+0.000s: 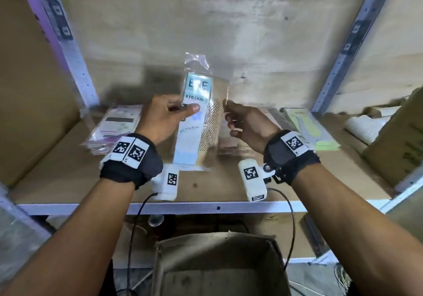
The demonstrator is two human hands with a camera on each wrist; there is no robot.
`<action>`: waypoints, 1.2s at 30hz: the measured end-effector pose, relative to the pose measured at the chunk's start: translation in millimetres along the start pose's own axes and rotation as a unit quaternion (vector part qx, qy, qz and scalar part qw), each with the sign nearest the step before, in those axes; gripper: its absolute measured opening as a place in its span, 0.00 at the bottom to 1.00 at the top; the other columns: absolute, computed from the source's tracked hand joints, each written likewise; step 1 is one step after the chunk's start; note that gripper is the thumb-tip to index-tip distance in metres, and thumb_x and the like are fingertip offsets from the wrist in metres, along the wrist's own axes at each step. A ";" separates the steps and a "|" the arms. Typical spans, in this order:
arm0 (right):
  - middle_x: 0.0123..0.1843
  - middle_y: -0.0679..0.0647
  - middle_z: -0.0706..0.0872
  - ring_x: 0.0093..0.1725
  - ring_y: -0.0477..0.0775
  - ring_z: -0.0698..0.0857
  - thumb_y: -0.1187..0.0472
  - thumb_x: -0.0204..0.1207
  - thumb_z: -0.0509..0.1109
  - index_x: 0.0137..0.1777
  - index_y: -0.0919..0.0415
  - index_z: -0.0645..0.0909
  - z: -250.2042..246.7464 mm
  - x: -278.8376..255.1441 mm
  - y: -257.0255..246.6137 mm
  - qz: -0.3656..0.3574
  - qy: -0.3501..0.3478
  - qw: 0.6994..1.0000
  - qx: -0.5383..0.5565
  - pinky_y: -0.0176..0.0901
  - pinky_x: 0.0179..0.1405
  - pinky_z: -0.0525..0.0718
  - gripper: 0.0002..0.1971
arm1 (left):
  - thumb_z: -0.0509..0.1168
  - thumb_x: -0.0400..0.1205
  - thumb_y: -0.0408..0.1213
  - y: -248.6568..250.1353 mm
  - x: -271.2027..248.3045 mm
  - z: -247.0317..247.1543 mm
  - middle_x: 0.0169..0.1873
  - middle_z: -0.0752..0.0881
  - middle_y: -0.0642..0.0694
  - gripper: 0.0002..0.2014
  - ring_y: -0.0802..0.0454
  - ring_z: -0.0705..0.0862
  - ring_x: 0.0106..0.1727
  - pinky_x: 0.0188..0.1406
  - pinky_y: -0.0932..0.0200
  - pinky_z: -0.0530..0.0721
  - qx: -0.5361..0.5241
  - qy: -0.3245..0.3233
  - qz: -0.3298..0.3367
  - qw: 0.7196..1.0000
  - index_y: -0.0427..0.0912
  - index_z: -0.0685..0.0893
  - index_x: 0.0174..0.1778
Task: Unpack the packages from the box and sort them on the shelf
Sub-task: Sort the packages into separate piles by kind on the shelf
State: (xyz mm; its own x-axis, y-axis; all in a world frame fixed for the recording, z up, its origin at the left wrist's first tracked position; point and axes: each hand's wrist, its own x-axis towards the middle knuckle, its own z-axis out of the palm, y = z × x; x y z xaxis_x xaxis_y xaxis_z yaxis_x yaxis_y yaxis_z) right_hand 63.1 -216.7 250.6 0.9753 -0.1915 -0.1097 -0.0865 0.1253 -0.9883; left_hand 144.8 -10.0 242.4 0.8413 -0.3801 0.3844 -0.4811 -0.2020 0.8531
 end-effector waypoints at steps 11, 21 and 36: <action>0.43 0.62 0.78 0.45 0.58 0.78 0.73 0.80 0.66 0.44 0.68 0.78 -29.8 -15.9 57.3 0.003 -0.053 0.994 -0.096 0.41 0.48 0.79 0.04 | 0.77 0.76 0.39 -30.4 4.8 56.5 0.49 0.93 0.43 0.10 0.54 0.93 0.44 0.42 0.58 0.90 -0.162 -0.033 -0.210 0.964 0.44 0.88 0.52; 0.51 0.66 0.87 0.33 0.45 0.90 0.76 0.79 0.68 0.59 0.73 0.78 -49.0 -12.4 66.6 0.066 -0.115 0.986 -0.103 0.29 0.29 0.84 0.10 | 0.74 0.79 0.33 -49.5 25.4 34.4 0.35 0.86 0.42 0.15 0.61 0.77 0.22 0.23 0.70 0.74 -0.072 -0.013 -0.195 0.978 0.37 0.88 0.61; 0.59 0.71 0.85 0.52 0.57 0.86 0.74 0.79 0.68 0.67 0.78 0.74 -62.5 -26.1 62.9 0.020 -0.154 0.978 -0.140 0.41 0.53 0.88 0.18 | 0.58 0.86 0.57 -47.8 10.4 37.9 0.23 0.75 0.50 0.23 0.51 0.75 0.23 0.19 0.63 0.69 0.008 -0.075 -0.176 0.982 0.47 0.74 0.29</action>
State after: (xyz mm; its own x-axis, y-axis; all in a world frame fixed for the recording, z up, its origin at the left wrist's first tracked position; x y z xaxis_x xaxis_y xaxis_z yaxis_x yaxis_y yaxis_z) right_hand 19.6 -264.7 184.7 0.9810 0.1164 -0.1553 -0.1369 -0.1525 -0.9788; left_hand 167.2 -38.5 192.3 0.9105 -0.4134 0.0098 -0.1724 -0.3578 0.9178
